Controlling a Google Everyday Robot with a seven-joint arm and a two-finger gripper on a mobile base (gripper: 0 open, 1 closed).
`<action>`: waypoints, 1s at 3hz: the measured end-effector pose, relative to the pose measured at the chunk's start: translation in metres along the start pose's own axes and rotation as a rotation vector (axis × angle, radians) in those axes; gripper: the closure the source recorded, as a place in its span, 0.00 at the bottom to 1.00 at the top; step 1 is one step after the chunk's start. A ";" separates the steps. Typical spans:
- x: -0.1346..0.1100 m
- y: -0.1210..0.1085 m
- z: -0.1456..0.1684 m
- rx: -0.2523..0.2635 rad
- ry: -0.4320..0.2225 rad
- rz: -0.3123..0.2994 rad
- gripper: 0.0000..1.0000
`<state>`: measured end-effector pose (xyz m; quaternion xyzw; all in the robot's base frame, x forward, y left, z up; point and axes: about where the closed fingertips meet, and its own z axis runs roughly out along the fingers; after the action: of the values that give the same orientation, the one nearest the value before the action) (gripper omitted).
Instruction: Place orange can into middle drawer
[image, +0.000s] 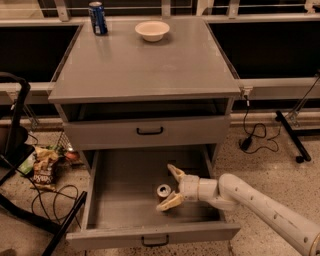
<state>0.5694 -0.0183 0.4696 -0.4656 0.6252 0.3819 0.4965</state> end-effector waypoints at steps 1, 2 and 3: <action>0.000 0.000 0.000 0.000 0.000 0.000 0.00; -0.030 -0.003 -0.010 -0.018 0.015 -0.025 0.00; -0.100 0.008 -0.043 -0.042 0.048 -0.107 0.00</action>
Offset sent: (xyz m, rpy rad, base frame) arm 0.0098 -0.0242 0.1295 -0.0828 -0.0603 0.0867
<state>0.5576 -0.0365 0.5768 -0.5176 0.6031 0.3565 0.4912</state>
